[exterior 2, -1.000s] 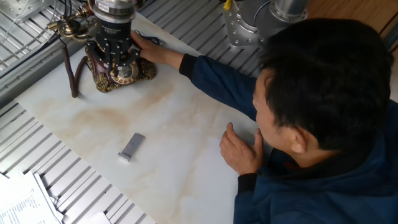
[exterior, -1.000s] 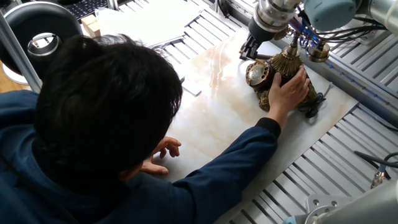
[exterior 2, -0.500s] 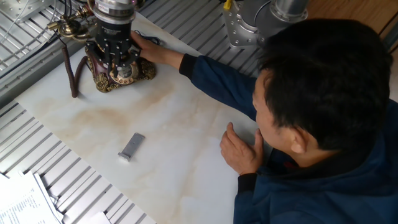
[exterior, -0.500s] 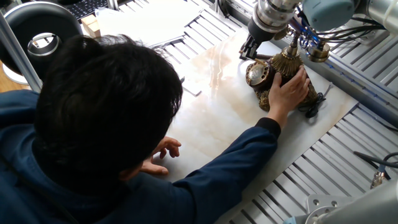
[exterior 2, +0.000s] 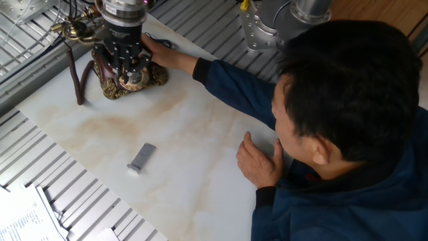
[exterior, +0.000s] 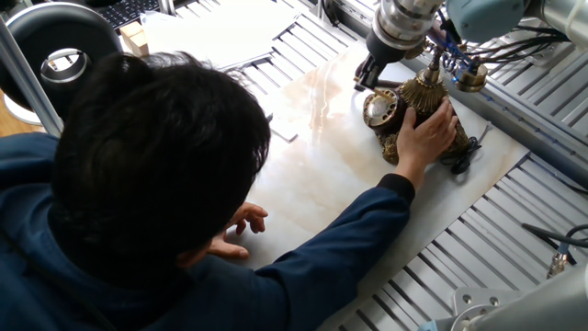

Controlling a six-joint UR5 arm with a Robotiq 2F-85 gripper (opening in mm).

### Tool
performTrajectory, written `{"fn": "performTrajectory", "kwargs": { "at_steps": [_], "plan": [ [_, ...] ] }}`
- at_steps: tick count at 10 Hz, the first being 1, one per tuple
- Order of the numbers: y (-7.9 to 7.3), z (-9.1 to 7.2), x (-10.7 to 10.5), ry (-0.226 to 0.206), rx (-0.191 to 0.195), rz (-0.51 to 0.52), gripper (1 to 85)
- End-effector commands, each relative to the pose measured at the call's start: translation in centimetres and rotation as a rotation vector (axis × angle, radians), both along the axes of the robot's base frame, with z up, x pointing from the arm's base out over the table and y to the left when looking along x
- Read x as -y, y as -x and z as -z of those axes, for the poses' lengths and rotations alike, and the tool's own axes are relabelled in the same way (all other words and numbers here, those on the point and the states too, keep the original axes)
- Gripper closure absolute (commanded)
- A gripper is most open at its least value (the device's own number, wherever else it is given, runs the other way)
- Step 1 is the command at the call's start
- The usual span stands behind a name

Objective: Dial a number on an old rotary phone

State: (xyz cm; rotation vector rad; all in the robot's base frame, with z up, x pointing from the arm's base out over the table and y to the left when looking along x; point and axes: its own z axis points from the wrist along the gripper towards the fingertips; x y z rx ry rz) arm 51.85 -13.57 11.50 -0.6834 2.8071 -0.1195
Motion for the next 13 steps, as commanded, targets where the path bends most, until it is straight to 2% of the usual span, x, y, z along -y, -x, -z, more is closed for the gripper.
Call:
{"fn": "performTrajectory", "kwargs": {
  "at_steps": [1,9,13],
  "plan": [
    [0.08,-0.02,-0.96,-0.063,-0.005,0.093,83.7],
    [-0.85,0.56,-1.52,-0.104,0.009,0.149,83.7],
    [-0.34,0.55,-1.66,-0.08,0.011,0.106,83.7]
  ]
}}
